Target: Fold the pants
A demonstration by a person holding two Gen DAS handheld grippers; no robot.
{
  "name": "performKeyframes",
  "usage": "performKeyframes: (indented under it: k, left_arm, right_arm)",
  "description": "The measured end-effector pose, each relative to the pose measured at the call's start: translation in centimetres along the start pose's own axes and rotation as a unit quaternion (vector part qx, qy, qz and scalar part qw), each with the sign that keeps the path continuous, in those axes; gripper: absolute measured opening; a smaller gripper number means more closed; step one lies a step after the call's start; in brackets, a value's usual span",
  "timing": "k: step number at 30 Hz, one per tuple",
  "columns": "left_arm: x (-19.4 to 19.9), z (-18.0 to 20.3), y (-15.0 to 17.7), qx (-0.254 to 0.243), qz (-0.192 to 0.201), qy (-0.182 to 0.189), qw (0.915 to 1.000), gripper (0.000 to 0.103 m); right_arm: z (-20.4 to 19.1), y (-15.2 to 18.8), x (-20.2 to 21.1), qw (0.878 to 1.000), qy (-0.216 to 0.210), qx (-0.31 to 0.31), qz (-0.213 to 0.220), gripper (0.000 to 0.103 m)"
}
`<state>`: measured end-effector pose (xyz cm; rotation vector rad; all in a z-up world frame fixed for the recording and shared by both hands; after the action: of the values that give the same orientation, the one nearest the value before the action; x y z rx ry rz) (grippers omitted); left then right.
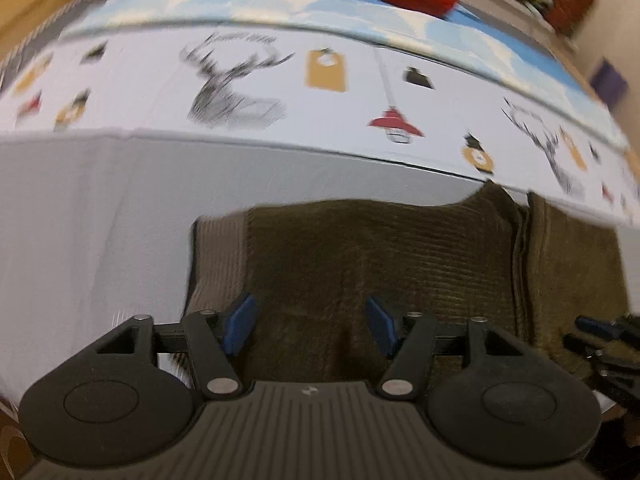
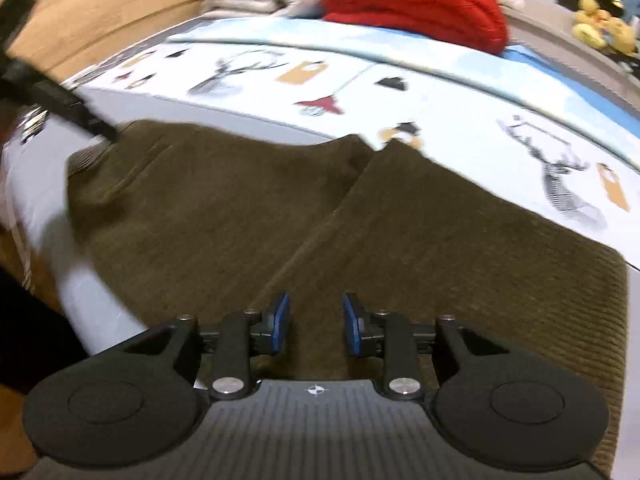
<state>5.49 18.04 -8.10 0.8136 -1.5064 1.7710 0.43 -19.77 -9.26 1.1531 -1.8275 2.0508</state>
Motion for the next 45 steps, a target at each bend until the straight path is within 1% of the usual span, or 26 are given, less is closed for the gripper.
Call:
performKeyframes:
  k: [3,7,10,11,12,15,16,17,20,21,23,24,25,27,29,30,31,32,33,35,37,40,42,43,44,45]
  left_arm:
    - [0.1,-2.8,0.9,0.047,-0.026,0.002,0.9985,0.075]
    - [0.1,-5.7,2.0,0.088,-0.044,-0.007,0.9952,0.078]
    - [-0.5,-7.6,2.8,0.132,-0.059,0.004,0.9895,0.078]
    - [-1.0,-8.3,3.2,0.153,-0.068,0.009,0.9858,0.078]
    - [-1.6,-8.9,3.5,0.174,-0.078,0.011,0.9816,0.078]
    - [-3.6,-10.7,4.3,0.242,-0.111,0.021,0.9638,0.078]
    - [-4.2,-10.9,4.4,0.252,-0.117,0.022,0.9605,0.079]
    - [-4.6,-10.9,4.3,0.253,-0.120,0.024,0.9597,0.079]
    - [-5.1,-9.7,3.8,0.234,-0.116,0.027,0.9650,0.078]
    - [-5.2,-9.1,3.6,0.219,-0.115,0.020,0.9688,0.077]
    - [-5.0,-8.2,3.3,0.193,-0.111,-0.004,0.9749,0.068]
    - [-4.8,-7.9,3.1,0.189,-0.107,-0.012,0.9760,0.058]
    - [-4.5,-7.8,2.8,0.184,-0.100,-0.019,0.9776,0.044]
    - [-3.0,-6.5,1.7,0.151,-0.070,-0.030,0.9857,0.034]
    - [-0.9,-4.2,0.5,0.103,-0.020,-0.025,0.9941,0.031]
    - [0.4,-2.8,-0.4,0.084,0.010,-0.006,0.9964,0.030]
    - [1.5,-1.5,-1.1,0.075,0.036,0.021,0.9963,0.030]
    - [2.3,-0.3,-1.7,0.071,0.053,0.047,0.9949,0.030]
    - [3.3,1.4,-2.3,0.061,0.074,0.079,0.9923,0.029]
    - [4.5,5.4,-3.2,0.023,0.105,0.121,0.9868,0.029]
    - [5.3,10.2,-3.5,-0.022,0.126,0.166,0.9778,0.029]
    - [6.4,18.0,-2.8,-0.083,0.141,0.243,0.9560,0.029]
    - [6.9,23.4,-1.6,-0.120,0.138,0.302,0.9354,0.031]
    - [7.2,25.7,-0.6,-0.134,0.131,0.324,0.9272,0.035]
    - [7.2,28.2,0.2,-0.151,0.115,0.347,0.9184,0.039]
    - [7.0,29.9,0.7,-0.159,0.102,0.366,0.9112,0.052]
  right_arm:
    - [-0.1,-0.1,-0.8,1.000,0.013,0.004,-0.017,0.033]
    - [-0.8,0.3,-1.4,0.999,0.008,0.021,-0.035,0.034]
    - [-1.1,1.1,-2.5,0.996,0.012,0.042,-0.076,0.037]
    - [-1.2,1.4,-2.8,0.995,0.015,0.048,-0.088,0.039]
    - [-1.2,1.5,-2.9,0.995,0.016,0.051,-0.087,0.040]
    - [-1.1,1.4,-3.1,0.995,0.012,0.045,-0.091,0.040]
    - [-1.0,1.4,-3.1,0.995,0.011,0.042,-0.092,0.040]
    - [-1.0,1.4,-3.2,0.995,0.010,0.042,-0.092,0.040]
    - [-0.9,1.5,-3.1,0.995,0.006,0.045,-0.090,0.040]
    - [-0.9,1.5,-3.1,0.995,0.005,0.044,-0.089,0.040]
    - [-0.8,1.5,-3.0,0.995,0.002,0.041,-0.088,0.040]
    - [-0.7,1.5,-2.8,0.995,0.001,0.040,-0.087,0.040]
    - [-0.7,1.5,-2.8,0.996,0.001,0.039,-0.086,0.040]
    - [-0.5,1.5,-2.5,0.996,0.001,0.034,-0.083,0.040]
    - [-0.2,1.3,-2.1,0.997,0.004,0.024,-0.074,0.040]
    - [0.1,1.0,-1.7,0.998,0.009,0.019,-0.063,0.040]
    - [0.4,0.7,-1.1,0.999,0.017,0.014,-0.048,0.040]
    - [0.9,0.4,-0.4,0.999,0.026,0.005,-0.029,0.040]
    - [1.6,0.0,0.4,0.999,0.036,-0.008,-0.009,0.040]
    - [3.4,-0.3,1.9,0.997,0.059,-0.041,0.028,0.040]
    - [5.7,-0.2,3.5,0.991,0.091,-0.080,0.060,0.040]
    - [9.3,0.8,5.8,0.976,0.138,-0.143,0.089,0.040]
    - [11.9,2.1,7.3,0.962,0.165,-0.192,0.100,0.040]
    - [13.1,2.9,8.1,0.954,0.175,-0.218,0.105,0.041]
    - [14.3,3.5,8.8,0.946,0.182,-0.245,0.109,0.041]
    - [15.3,4.2,9.3,0.938,0.184,-0.270,0.112,0.042]
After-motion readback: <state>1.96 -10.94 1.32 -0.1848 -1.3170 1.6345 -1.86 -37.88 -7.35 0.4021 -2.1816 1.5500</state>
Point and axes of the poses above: each gripper's, at about its wrist camera, not at the fingertips, and x roughly against the way its jaws point, z to its right, y to its underside, the point moved 2 cm from there along -x, roughly the way its jaws point, and after that the axes turned 9 degrees about z, right-handed, at the moved point
